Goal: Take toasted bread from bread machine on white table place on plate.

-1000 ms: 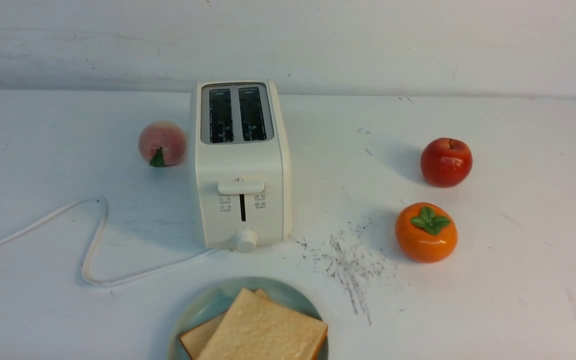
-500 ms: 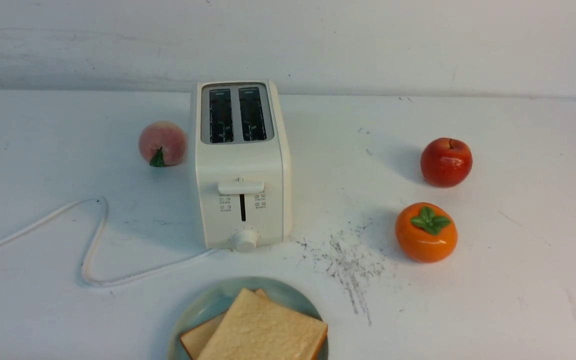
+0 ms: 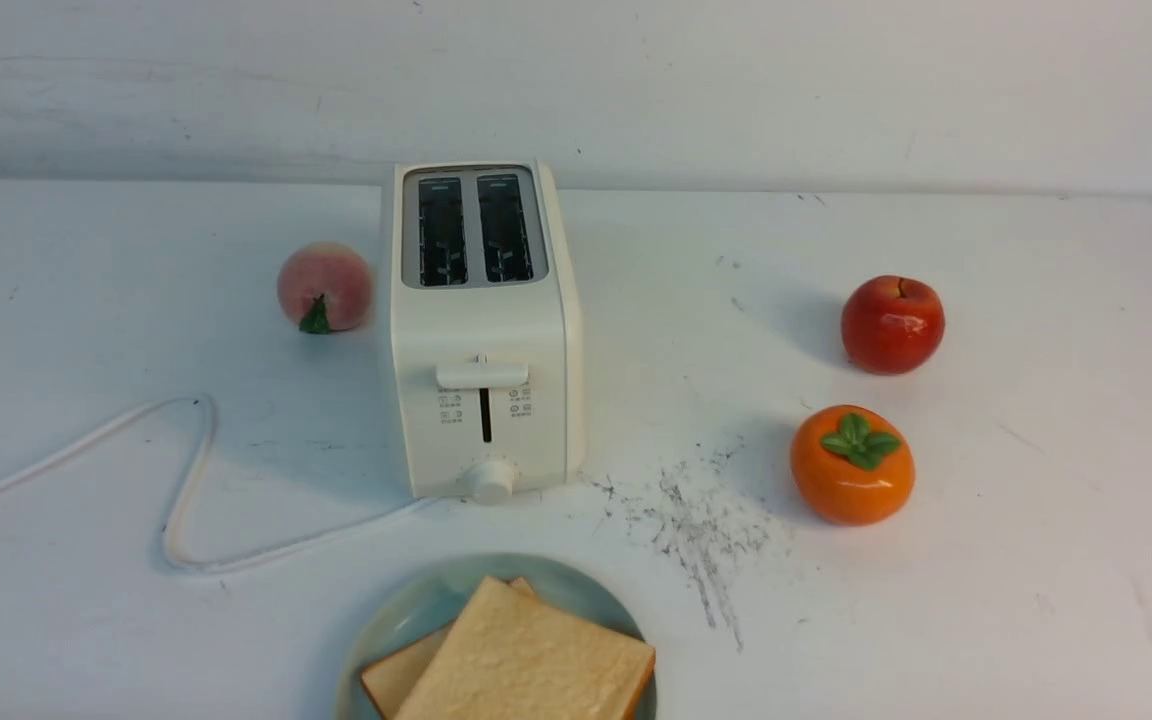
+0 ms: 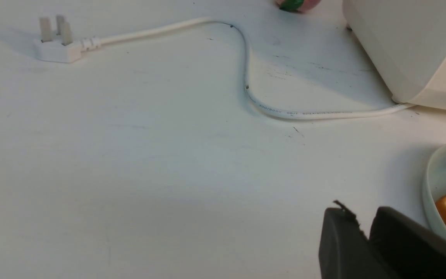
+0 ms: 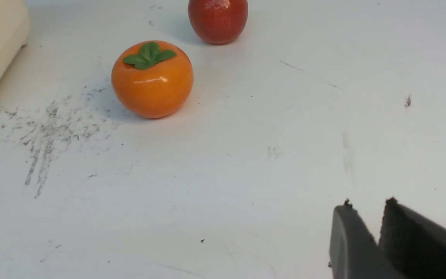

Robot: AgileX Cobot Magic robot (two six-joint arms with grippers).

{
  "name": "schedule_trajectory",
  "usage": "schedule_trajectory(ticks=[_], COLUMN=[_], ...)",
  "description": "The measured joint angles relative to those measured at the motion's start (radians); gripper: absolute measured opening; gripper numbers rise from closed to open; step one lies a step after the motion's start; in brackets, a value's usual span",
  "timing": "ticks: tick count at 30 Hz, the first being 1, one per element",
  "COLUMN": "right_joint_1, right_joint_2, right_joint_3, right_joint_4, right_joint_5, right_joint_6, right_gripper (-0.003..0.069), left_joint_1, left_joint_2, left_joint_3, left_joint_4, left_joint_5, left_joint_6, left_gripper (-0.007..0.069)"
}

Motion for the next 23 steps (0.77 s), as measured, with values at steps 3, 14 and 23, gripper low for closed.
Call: schedule_trajectory(ticks=[3, 14, 23], right_joint_1=[0.0, 0.0, 0.0], right_joint_2=[0.0, 0.0, 0.0], right_joint_3=[0.0, 0.0, 0.0], right_joint_4=[0.0, 0.0, 0.0], right_joint_5=[0.0, 0.0, 0.001], right_joint_6=[0.0, 0.0, 0.0], right_gripper=[0.0134, 0.014, 0.0149], left_joint_1=[0.0, 0.0, 0.0], left_joint_2=[0.0, 0.0, 0.0], left_joint_3=[0.0, 0.0, 0.0], left_joint_4=[0.0, 0.0, 0.0], left_joint_5=[0.0, 0.0, 0.0], left_joint_6=[0.0, 0.0, 0.0], left_gripper=[0.0113, 0.0125, 0.0134])
